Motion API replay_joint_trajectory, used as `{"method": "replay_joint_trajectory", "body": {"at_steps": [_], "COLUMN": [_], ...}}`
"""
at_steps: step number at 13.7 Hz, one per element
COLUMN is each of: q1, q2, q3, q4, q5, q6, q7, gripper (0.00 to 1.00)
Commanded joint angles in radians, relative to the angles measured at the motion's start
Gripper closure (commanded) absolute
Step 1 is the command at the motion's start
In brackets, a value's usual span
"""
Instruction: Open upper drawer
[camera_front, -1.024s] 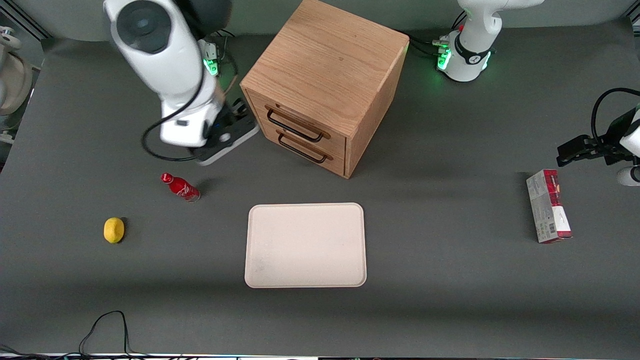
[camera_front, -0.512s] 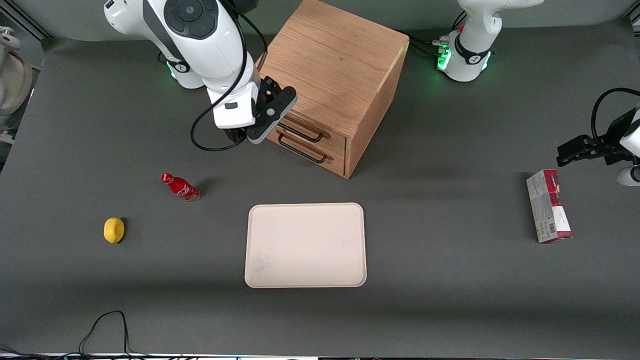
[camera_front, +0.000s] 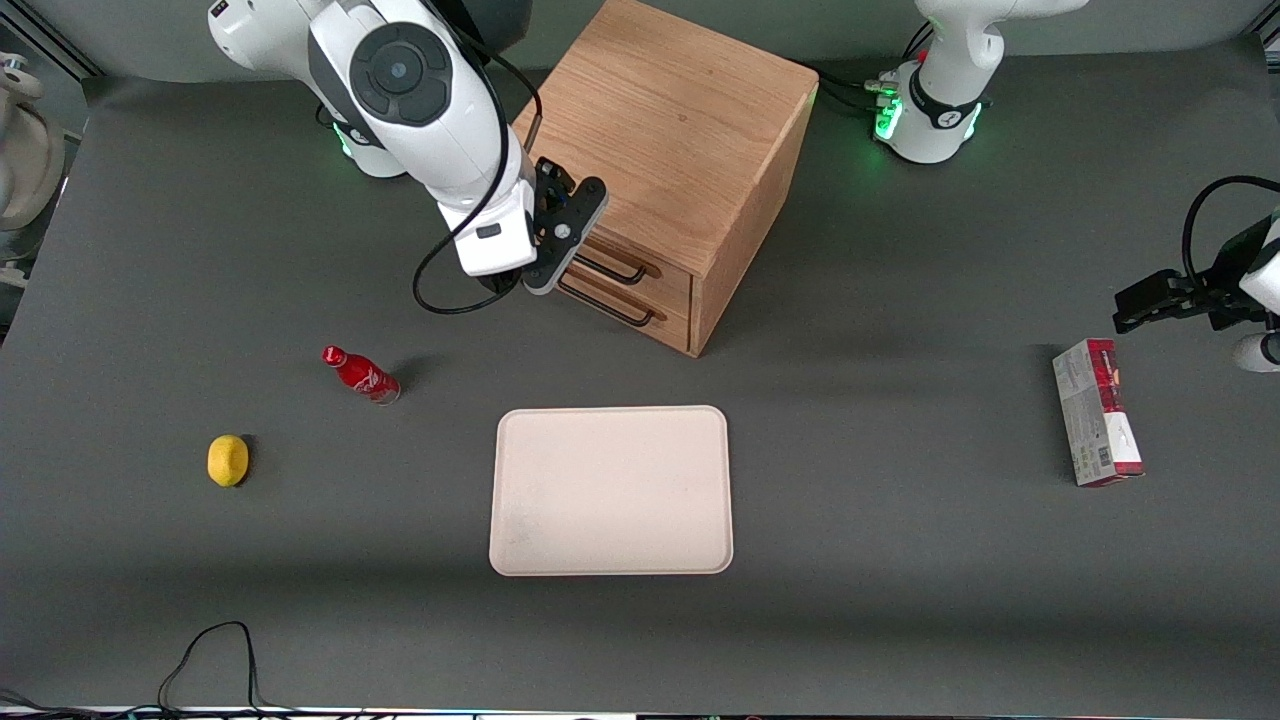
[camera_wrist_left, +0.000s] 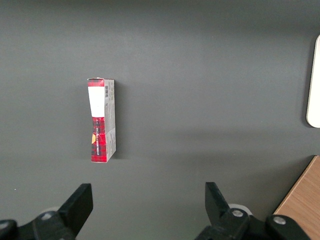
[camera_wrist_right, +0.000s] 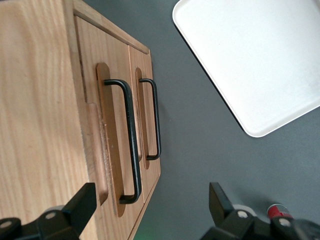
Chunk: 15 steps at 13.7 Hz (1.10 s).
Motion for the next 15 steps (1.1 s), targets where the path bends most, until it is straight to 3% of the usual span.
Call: {"method": "replay_joint_trajectory", "body": {"at_steps": [1,6,10,15], "q1": [0.012,0.017,0.027,0.029], "q2": [0.008,0.001,-0.006,-0.005], "q3": [-0.015,-0.012,-0.014,-0.015], "q4": [-0.066,-0.167,-0.187,-0.245], "q5": [0.026,0.028,0.083,0.083], "q6": [0.09,0.187,0.182,0.239], "q7": [-0.031,-0.059,-0.099,-0.102], "gripper": [0.0,0.0,0.0,0.0]}}
